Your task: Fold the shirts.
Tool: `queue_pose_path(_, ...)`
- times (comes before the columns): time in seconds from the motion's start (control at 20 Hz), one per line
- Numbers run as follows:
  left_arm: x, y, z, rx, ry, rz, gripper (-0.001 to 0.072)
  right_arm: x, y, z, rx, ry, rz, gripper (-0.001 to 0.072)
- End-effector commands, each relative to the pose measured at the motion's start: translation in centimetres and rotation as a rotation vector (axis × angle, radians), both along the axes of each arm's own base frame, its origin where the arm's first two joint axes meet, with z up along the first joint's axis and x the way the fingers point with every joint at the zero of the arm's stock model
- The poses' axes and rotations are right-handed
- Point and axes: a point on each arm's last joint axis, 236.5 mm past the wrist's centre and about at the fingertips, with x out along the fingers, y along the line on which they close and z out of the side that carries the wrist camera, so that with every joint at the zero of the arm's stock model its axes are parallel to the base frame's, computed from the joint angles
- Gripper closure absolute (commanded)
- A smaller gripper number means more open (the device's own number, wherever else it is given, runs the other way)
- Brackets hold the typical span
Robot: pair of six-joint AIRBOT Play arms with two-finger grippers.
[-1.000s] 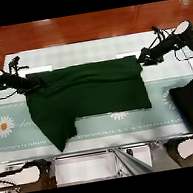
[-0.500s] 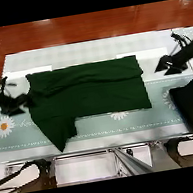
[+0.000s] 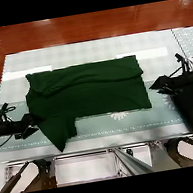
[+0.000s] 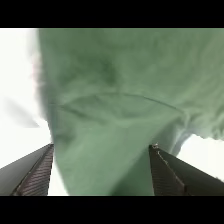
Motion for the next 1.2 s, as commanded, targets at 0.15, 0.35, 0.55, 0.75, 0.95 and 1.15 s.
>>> queue_pose_path(0.15,0.0,-3.3,-1.2,-0.016,-0.04,-0.046,0.0007,1.4,-0.5,-0.2,-0.012,-0.068,-0.076,0.0093)
queue_pose_path(0.35,-0.2,-3.7,-1.1,-0.019,-0.047,-0.082,0.0512,1.3,-3.6,1.0,-0.014,-0.034,-0.16,0.0093)
queue_pose_path(0.55,-0.2,-3.8,-1.0,-0.02,-0.062,-0.102,0.0689,-4.1,-4.4,-1.9,-0.085,0.176,-0.118,0.0093)
queue_pose_path(0.75,-0.1,-3.8,-1.0,-0.019,-0.063,-0.102,0.0689,-8.3,-1.1,-4.6,0.019,0.298,-0.114,0.0093)
queue_pose_path(0.95,-0.1,-3.8,-1.0,-0.019,-0.063,-0.102,0.0689,-8.4,1.1,-5.6,0.02,0.283,-0.066,0.0093)
queue_pose_path(1.15,-0.1,-3.8,-1.0,-0.019,-0.063,-0.102,0.0689,-3.3,3.1,-4.6,0.047,0.121,-0.126,0.0093)
